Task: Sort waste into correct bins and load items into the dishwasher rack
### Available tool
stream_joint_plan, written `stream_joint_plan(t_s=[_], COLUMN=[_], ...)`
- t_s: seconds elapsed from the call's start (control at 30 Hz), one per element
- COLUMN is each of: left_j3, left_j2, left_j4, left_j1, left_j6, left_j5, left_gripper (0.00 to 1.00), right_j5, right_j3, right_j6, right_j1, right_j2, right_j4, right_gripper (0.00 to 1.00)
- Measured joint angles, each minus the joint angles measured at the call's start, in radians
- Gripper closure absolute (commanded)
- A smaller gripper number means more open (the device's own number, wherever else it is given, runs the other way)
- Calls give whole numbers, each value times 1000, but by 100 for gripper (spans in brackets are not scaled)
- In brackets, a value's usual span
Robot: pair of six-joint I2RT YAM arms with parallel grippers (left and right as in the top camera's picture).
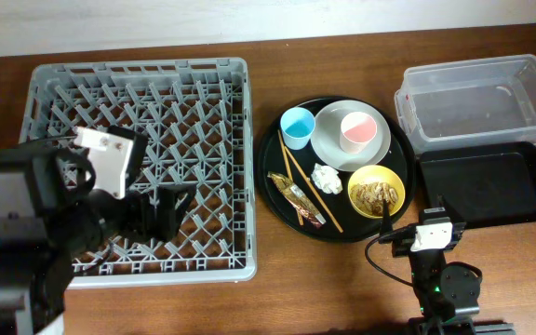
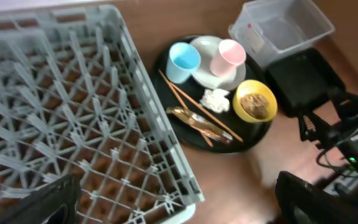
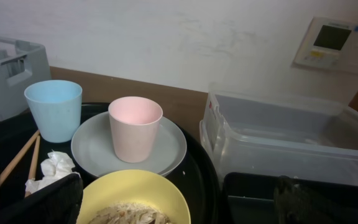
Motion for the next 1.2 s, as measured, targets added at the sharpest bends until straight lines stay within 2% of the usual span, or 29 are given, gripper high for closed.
stream_joint_plan(t_s=[0.03, 0.1, 0.13, 0.17, 0.3, 0.33, 0.37, 0.4, 0.43, 0.47, 0.6, 0.7, 0.8, 0.9, 1.03, 1.2], left_j3=[0, 2, 3, 3, 3, 3, 3, 3, 3, 3, 3, 4, 4, 5, 8, 8], left_j2=[11, 34, 43, 51, 67, 67, 67, 67, 67, 67, 67, 67, 67, 67, 67, 67], left_j4=[-4, -24, -40, -57, -156, -180, -191, -196, -200, -203, -214, -217, -218, -218, -217, -220], left_j1=[0, 0, 0, 0, 0, 0, 0, 0, 0, 0, 0, 0, 0, 0, 0, 0], left_j6=[0, -5, -7, -8, -7, -8, -8, -3, -9, -6, -11, -11, -11, -11, -11, -11], left_j5=[8, 19, 21, 23, 30, 32, 33, 32, 33, 34, 36, 36, 36, 36, 37, 36], left_gripper=[42, 76, 87, 94, 97, 86, 66, 13, 4, 1, 1, 1, 1, 1, 1, 1], right_j5=[4, 11, 11, 6, -93, -125, -155, -170, -228, -262, -350, -373, -372, -362, -346, -338], right_j3=[0, 0, 0, 0, 0, 0, 0, 0, 0, 0, 26, 170, 430, 729, 1163, 1617], right_j6=[0, 0, 0, 1, 54, 71, 88, 93, 111, 119, 227, 308, 328, 304, 244, 212], right_j1=[0, 0, 0, 0, 0, 0, 0, 0, 0, 0, 0, 0, 0, 0, 0, 0], right_j2=[0, 0, 0, 0, 0, 0, 0, 0, 0, 0, 0, 19, 106, 275, 617, 1021], right_j4=[1, 5, 6, 5, 15, 27, 37, 40, 48, 48, -24, -165, -339, -587, -1013, -1341], right_gripper=[1, 1, 1, 1, 1, 1, 1, 1, 1, 1, 1, 1, 1, 1, 1, 1])
